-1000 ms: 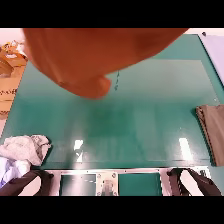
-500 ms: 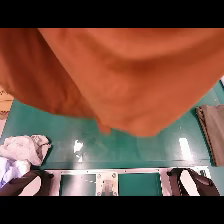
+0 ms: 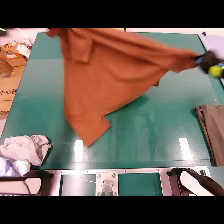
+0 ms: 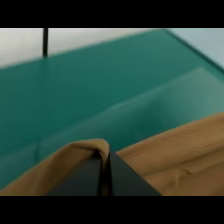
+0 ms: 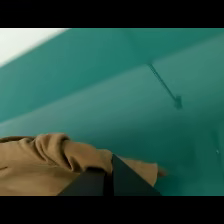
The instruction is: Fold the shirts.
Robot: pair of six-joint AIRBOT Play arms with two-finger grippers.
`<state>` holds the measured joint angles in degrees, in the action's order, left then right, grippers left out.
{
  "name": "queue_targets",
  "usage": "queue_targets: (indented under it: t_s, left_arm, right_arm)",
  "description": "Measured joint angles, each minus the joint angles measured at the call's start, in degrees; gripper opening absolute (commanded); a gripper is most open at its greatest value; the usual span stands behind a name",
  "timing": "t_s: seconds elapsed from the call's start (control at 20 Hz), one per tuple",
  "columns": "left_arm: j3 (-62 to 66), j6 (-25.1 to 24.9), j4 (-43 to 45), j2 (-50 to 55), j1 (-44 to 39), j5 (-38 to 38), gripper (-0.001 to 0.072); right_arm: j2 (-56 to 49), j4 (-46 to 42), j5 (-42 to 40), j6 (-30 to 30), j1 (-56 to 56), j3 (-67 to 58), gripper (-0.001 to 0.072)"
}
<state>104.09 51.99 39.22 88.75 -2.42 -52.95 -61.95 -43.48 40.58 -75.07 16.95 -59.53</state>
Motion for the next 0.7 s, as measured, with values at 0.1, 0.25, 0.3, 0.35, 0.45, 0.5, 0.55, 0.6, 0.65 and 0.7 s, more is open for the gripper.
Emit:
queue_targets:
  t_s: [0.1, 0.25, 0.3, 0.35, 0.45, 0.5, 0.55, 0.6, 0.65, 0.7]
  left_arm:
    - [-0.2, -0.59, -0.09, 6.6, -2.47, 1.88, 0.0027]
    - [-0.35, -0.37, -0.42, 13.05, -4.26, 3.69, 0.0027]
    - [-0.37, -0.07, -0.42, 14.32, -4.61, 3.85, 0.0026]
    - [-0.37, 0.24, -0.42, 15.13, -4.85, 4.04, 0.0027]
    - [-0.42, 0.96, -0.42, 16.33, -5.2, 4.13, 0.0563]
    - [-0.42, 1.64, -0.44, 16.65, -5.27, 4.13, 0.068]
    - [-0.37, 2.86, -0.42, 16.79, -5.25, 4.09, 0.0663]
    - [-0.07, 4.44, 0.0, 16.9, -4.94, 3.43, 0.0663]
    - [0.5, 6.12, 0.87, 16.92, -4.31, 1.92, 0.0663]
    - [1.62, 8.13, 2.23, 16.9, -3.17, -0.28, 0.0663]
  right_arm:
    - [-8.2, 1.97, -4.57, 2.8, -2.19, 1.2, 0.0014]
    - [-18.51, 3.43, -7.87, 5.09, -3.78, 0.48, 0.0014]
    - [-20.72, 3.67, -8.35, 5.46, -3.89, 0.26, 0.0014]
    - [-22.49, 3.78, -8.7, 5.86, -3.89, 0.09, 0.0014]
    - [-24.59, 4.11, -8.94, 6.27, -3.67, -0.24, 0.007]
    - [-25.27, 4.11, -8.87, 6.34, -3.32, -0.5, 0.0222]
    - [-25.7, 4.11, -8.24, 6.54, -2.73, -1.07, 0.0317]
    - [-26.05, 4.13, -7.1, 6.6, -1.99, -1.97, 0.0342]
    - [-26.29, 4.09, -4.96, 6.67, -0.83, -3.3, 0.0341]
    - [-26.49, 3.74, -2.27, 6.69, 0.74, -4.98, 0.0342]
